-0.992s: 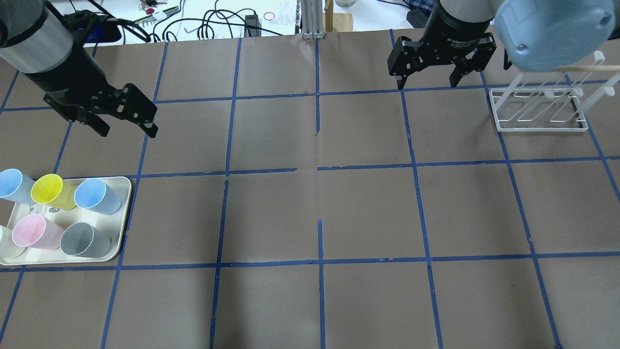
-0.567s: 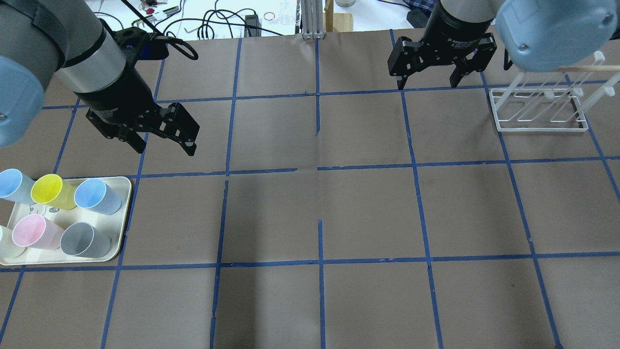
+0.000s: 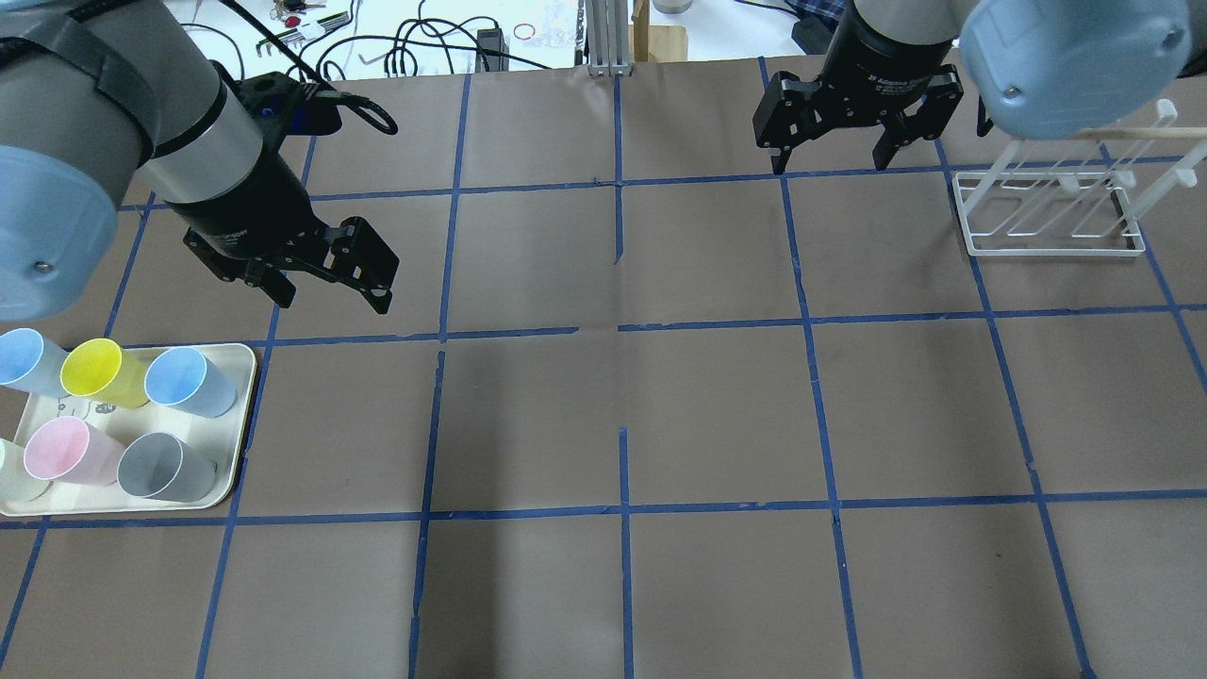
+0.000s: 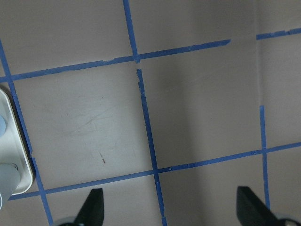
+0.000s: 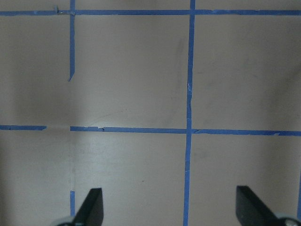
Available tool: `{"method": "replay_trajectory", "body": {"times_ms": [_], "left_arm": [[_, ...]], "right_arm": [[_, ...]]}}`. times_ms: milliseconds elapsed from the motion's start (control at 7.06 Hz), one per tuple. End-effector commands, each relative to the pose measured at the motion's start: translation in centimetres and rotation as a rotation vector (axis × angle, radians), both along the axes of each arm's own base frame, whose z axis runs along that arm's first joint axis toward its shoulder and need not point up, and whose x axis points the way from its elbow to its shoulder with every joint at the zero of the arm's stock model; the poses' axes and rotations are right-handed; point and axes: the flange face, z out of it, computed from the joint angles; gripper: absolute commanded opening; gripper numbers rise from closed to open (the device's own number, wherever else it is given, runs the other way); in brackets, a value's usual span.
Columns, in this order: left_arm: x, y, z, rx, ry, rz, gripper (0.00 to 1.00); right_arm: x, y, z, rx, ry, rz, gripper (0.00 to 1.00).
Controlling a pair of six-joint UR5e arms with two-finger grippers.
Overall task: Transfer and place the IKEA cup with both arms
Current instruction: 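Open the left gripper and raise it away from the tray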
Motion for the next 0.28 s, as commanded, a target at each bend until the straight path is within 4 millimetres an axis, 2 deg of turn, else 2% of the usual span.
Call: {"method": "replay_trajectory", "body": {"times_ms": [0, 142], "left_arm": [[0.0, -0.1, -0.07, -0.003, 0.001, 0.0, 1.0], [0.0, -0.06, 0.0, -0.004, 0.001, 0.002, 1.0]], "right_arm": [[-0.01, 0.14, 0.11, 0.002, 0.0, 0.0, 1.0], [0.0, 0.1, 0.03, 0.004, 0.0, 0.0, 1.0]]}}
